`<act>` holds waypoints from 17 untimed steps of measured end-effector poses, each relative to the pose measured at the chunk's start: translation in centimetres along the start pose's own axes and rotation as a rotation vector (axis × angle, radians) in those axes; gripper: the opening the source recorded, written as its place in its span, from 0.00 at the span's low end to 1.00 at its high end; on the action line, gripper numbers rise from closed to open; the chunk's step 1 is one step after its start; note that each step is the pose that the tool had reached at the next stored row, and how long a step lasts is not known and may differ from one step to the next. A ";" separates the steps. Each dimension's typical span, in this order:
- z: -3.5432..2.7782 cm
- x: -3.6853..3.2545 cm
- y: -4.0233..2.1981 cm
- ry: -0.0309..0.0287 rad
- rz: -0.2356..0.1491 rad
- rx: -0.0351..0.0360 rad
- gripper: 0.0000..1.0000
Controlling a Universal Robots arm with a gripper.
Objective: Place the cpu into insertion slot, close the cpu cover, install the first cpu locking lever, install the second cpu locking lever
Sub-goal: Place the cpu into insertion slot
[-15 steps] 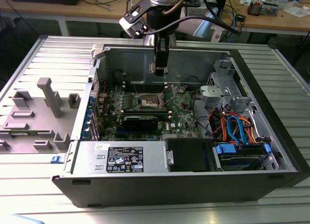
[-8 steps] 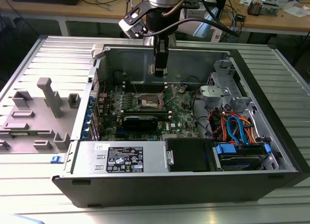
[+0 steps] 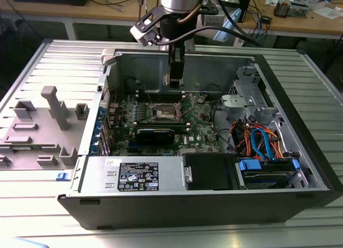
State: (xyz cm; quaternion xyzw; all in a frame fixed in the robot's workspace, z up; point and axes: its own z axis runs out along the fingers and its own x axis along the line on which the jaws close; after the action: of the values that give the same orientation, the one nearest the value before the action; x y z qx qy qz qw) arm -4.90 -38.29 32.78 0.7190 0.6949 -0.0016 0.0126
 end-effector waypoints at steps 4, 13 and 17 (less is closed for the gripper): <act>0.09 0.00 -0.01 0.0000 0.000 0.0000 0.55; 0.15 0.02 -0.02 -0.0010 0.000 -0.0001 0.55; 0.19 0.07 -0.03 -0.0008 -0.034 -0.0007 0.55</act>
State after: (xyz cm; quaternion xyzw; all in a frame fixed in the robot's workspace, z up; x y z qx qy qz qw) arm -4.92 -38.22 32.59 0.7070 0.7071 -0.0019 0.0131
